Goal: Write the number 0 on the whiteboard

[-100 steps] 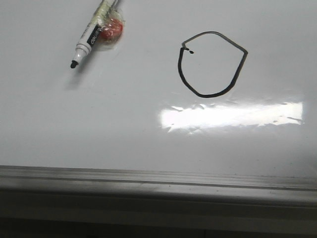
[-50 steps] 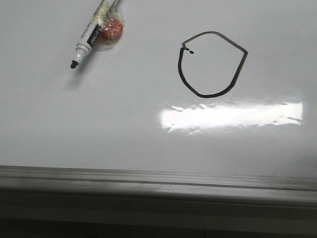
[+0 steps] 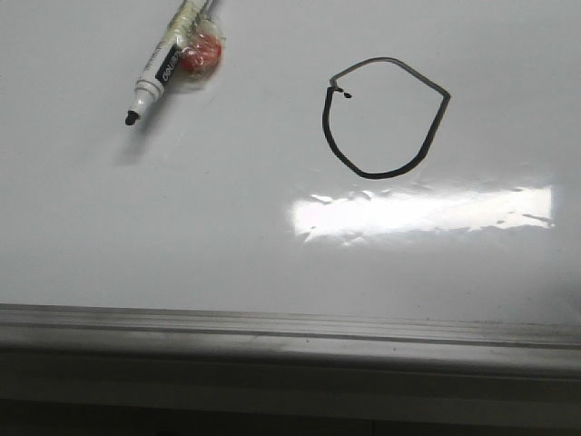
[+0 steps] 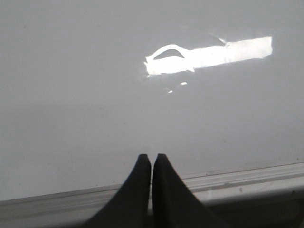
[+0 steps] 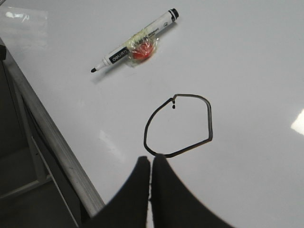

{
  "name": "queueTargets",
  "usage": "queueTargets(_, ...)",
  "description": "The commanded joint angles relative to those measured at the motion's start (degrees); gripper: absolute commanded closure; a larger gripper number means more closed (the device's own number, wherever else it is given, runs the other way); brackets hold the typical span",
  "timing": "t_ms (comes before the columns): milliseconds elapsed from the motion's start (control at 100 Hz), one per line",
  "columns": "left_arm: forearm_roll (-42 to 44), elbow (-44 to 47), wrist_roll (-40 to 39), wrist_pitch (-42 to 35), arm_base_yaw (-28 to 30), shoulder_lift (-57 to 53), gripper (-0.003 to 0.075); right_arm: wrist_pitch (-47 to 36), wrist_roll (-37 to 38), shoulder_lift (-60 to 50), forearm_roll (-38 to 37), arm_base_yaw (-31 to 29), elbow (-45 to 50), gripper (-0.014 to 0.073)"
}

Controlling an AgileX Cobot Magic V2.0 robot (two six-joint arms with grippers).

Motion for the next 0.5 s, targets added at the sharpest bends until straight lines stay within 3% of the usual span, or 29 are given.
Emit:
queueTargets(0,-0.1,1.7,-0.6,-2.6,0.1,-1.7,0.0740,-3.0,0.0,0.0,-2.6,-0.3,-1.5,0.0641)
queueTargets(340,-0.1,1.7,-0.6,-2.6,0.1,-1.7,0.0740,-3.0,0.0,0.0,-2.6,-0.3,-1.4,0.0641)
queueTargets(490,-0.1,1.7,-0.6,-2.6,0.1,-1.7,0.0740,1.0,0.0,-0.1,-2.6,-0.6,0.8,0.0641)
